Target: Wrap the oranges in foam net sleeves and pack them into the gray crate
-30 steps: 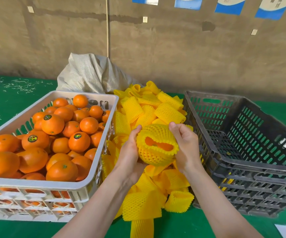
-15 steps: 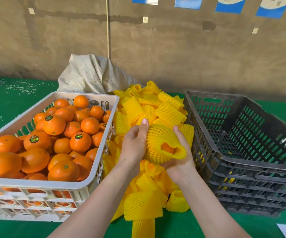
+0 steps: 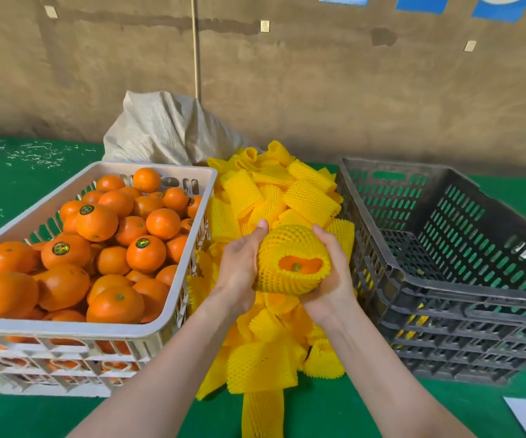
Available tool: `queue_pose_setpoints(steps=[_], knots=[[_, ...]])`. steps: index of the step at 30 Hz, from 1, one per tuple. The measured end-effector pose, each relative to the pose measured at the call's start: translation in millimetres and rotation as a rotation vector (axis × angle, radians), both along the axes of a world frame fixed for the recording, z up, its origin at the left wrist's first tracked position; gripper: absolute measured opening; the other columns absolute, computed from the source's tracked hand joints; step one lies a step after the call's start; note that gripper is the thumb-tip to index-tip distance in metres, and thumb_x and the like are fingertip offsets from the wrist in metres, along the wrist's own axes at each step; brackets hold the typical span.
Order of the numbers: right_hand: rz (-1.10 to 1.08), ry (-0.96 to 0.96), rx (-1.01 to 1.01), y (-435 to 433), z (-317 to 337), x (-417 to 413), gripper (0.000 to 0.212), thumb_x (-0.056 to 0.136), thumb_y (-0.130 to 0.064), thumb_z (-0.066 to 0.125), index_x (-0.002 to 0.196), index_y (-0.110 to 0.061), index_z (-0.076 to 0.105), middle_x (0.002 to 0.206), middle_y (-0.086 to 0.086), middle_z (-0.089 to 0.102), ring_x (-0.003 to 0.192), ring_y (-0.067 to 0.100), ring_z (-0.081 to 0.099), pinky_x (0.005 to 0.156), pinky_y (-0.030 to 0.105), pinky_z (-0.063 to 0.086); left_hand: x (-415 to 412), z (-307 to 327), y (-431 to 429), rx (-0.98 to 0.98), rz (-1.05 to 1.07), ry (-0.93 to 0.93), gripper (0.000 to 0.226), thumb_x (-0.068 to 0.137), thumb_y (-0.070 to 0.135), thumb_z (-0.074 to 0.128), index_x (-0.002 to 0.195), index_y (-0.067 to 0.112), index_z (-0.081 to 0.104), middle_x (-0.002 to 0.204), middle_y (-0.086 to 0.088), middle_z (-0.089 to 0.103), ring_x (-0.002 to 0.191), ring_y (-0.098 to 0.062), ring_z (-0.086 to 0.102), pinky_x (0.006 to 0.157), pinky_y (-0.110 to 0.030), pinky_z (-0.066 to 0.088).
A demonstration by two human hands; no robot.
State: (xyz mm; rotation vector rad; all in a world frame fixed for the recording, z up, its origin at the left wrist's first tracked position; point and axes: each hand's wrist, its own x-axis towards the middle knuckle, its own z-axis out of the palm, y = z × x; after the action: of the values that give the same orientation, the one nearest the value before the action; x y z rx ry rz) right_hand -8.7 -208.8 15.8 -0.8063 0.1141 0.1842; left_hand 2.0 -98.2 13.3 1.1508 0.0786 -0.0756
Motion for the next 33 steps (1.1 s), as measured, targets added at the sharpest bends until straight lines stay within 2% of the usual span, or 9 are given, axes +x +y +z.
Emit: queue_pose_setpoints(steps=[4,10,14,16,18,21,25,29,33], knots=[[0.042,-0.010,0.065,-1.9,-2.1,-0.6,0.031,0.066,-0.037,0.060,0.088,-0.016,0.069,0.083,0.008,0.071,0.072,0.022,0.067,0.071,0.034,0.052,-1.7,-1.8,3.8,0.018,-0.011,-0.134,0.037,0.093,0.033,0.046,0.088,0.001,0.063,0.080,-0.011,0.071,0.075,-0.023,0.067,0.069,-0.034,0.056],[0.029,-0.125,0.028,3.6,-9.0,-7.0,0.026,0.068,-0.040,0.058,0.076,-0.021,0.075,0.083,0.004,0.072,0.074,0.018,0.069,0.065,0.029,0.055,0.1,6.1,3.2,0.121,0.085,-0.192,0.032,0.084,0.037,0.056,0.070,0.009,0.051,0.065,-0.007,0.053,0.062,-0.016,0.050,0.055,-0.027,0.044],[-0.129,-0.180,-0.128,2.5,-20.3,-6.1,0.023,0.080,-0.037,0.058,0.094,-0.024,0.071,0.099,0.002,0.072,0.094,0.019,0.067,0.078,0.035,0.054,5.4,1.2,7.3,0.384,0.240,-0.107,0.038,0.088,0.047,0.055,0.079,0.010,0.056,0.072,-0.003,0.055,0.071,-0.014,0.051,0.067,-0.032,0.046],[-0.216,-0.263,-0.235,-1.3,-23.6,-3.4,0.019,0.084,-0.035,0.055,0.096,-0.027,0.068,0.099,-0.005,0.071,0.096,0.013,0.066,0.077,0.029,0.053,-0.2,-2.9,10.1,0.213,0.152,0.156,0.055,0.086,0.063,0.045,0.097,0.011,0.062,0.091,-0.005,0.065,0.087,-0.020,0.059,0.083,-0.044,0.049],[-0.262,-0.363,-0.380,-4.9,-25.4,-1.2,0.021,0.082,-0.036,0.050,0.096,-0.029,0.063,0.095,-0.014,0.069,0.091,0.003,0.064,0.071,0.018,0.050,-10.6,-5.8,9.9,-0.115,-0.108,0.342,0.066,0.080,0.070,0.044,0.106,0.013,0.064,0.108,-0.012,0.069,0.097,-0.033,0.066,0.083,-0.052,0.052],[-0.246,-0.490,-0.593,-7.0,-28.0,-2.6,0.011,0.086,-0.034,0.049,0.084,-0.028,0.059,0.082,-0.015,0.061,0.081,0.003,0.057,0.069,0.019,0.047,-18.9,-8.8,5.5,-0.336,-0.328,0.300,0.058,0.074,0.060,0.057,0.107,0.015,0.072,0.114,-0.015,0.069,0.100,-0.035,0.067,0.082,-0.058,0.053],[-0.321,-0.564,-0.694,-9.4,-24.6,-2.9,0.029,0.086,-0.039,0.057,0.076,-0.012,0.051,0.074,-0.001,0.054,0.073,0.012,0.050,0.064,0.031,0.043,-17.6,-6.9,9.2,-0.315,-0.311,0.280,0.053,0.071,0.046,0.065,0.114,0.015,0.067,0.111,-0.017,0.069,0.097,-0.036,0.068,0.089,-0.058,0.048],[-0.416,-0.571,-0.800,-10.0,-13.0,1.2,0.031,0.090,-0.035,0.054,0.068,-0.015,0.046,0.059,-0.009,0.040,0.057,0.003,0.037,0.053,0.019,0.032,-20.0,-4.6,7.6,-0.271,-0.307,0.266,0.053,0.066,0.041,0.064,0.111,0.014,0.065,0.097,-0.016,0.071,0.082,-0.030,0.067,0.076,-0.049,0.054],[-0.445,-0.538,-0.793,-11.6,-6.2,4.7,0.037,0.082,-0.043,0.052,0.073,-0.008,0.053,0.066,0.009,0.044,0.063,0.013,0.040,0.057,0.030,0.034,-20.4,-2.2,4.5,-0.303,-0.289,0.223,0.051,0.067,0.038,0.059,0.109,0.010,0.063,0.096,-0.017,0.069,0.084,-0.030,0.064,0.081,-0.043,0.050]])
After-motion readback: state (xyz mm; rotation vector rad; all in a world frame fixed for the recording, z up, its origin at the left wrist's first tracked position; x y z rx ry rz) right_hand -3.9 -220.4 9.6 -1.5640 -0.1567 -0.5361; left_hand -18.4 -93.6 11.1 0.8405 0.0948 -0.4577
